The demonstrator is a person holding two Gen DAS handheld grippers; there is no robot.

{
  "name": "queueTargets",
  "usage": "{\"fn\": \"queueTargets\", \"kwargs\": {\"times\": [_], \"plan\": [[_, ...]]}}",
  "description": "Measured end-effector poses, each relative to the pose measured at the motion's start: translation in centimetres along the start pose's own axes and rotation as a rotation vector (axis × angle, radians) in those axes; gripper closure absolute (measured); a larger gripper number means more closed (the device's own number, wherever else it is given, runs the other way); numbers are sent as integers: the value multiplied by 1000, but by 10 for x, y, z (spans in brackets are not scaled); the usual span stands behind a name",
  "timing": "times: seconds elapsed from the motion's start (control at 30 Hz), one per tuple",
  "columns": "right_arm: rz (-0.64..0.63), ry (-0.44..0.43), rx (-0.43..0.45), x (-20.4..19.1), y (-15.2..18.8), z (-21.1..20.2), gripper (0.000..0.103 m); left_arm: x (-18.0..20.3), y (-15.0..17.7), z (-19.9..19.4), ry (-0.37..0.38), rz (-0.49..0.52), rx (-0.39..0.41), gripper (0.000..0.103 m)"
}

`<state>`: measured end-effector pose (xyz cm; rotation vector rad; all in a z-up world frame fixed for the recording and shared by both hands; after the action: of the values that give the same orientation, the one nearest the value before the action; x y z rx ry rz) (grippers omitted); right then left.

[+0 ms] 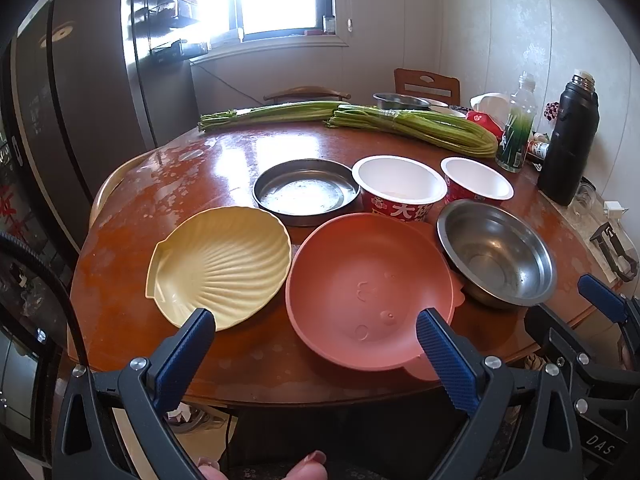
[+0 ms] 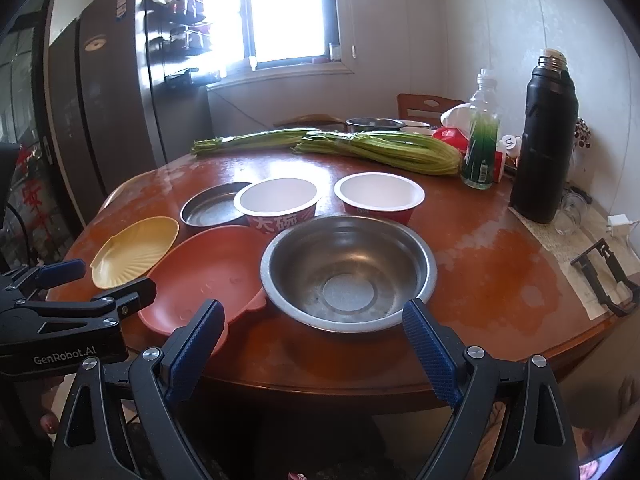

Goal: Organize plates and bowls

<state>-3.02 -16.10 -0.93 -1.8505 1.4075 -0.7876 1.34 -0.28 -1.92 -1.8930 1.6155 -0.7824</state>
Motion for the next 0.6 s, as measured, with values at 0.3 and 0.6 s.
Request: {"fn": "queueTargets", "kwargs": {"times": [0.3,0.6], "plan": [[-2,2,0,2,0,0,12,6,0,-2,-3,15,6,1],[4,3,0,5,2,0,12,9,0,-1,-9,23,6,1]]}}
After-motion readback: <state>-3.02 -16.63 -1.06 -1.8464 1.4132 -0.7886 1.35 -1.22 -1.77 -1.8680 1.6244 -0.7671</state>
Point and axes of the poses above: each gripper's, at about its wrist camera, not at the fingertips, and z roughly the way its jaws point, x to its right, y to its underside, the point moved 2 cm from there along z, roughly the way its jaws point, and after that the axes turned 9 degrees about -z, right-handed, at the moved point
